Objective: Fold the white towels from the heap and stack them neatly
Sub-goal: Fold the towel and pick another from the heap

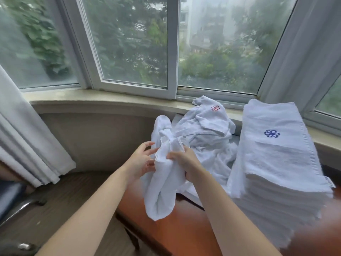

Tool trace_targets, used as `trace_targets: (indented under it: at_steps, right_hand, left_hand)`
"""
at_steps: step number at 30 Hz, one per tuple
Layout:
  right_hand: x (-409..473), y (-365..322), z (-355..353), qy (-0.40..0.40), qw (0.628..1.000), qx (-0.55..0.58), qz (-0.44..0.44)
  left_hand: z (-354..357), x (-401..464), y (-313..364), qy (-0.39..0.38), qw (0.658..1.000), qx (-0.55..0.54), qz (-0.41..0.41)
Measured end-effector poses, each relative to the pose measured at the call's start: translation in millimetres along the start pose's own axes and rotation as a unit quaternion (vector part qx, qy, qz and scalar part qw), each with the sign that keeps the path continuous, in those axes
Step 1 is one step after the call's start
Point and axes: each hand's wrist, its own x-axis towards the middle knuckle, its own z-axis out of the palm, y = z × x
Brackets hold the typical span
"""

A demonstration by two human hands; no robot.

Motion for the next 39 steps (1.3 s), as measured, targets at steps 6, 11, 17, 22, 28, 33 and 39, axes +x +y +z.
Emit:
trace_targets:
  at_steps: [6, 11, 17, 22, 28, 33, 39]
  right_hand:
    - [31, -14, -15, 0.076, 0.993, 0.079, -0.030]
    - [55, -12, -42, 0.111, 0.987, 0.114, -0.012]
    - [80, -8, -51, 0.169, 0.975, 0.142, 0.002]
    - [89, -6, -40, 0.206, 0.971, 0.114, 0.039]
    - [85, 10, -5, 0.352, 0.934, -0.001, 0.059]
    - [62, 21, -10, 0.404, 0.907, 0.049, 0.108]
    - [37, 37, -37, 0.491, 0.857, 0.005, 0.154]
  left_hand:
    - [13, 54, 26, -0.047, 0.998, -0.021, -0.036]
    - [22, 94, 38, -0.041, 0.997, 0.059, -0.033]
    - [19, 147, 31, -0.173, 0.963, 0.209, 0.004]
    - [12, 183, 19, -0.285, 0.939, 0.191, -0.007]
    - [2, 201, -8, -0.445, 0.869, 0.208, -0.049]
    - [19, 217, -8, -0.452, 0.861, 0.224, -0.055]
    - [90, 241, -17, -0.366, 0.763, 0.493, 0.205]
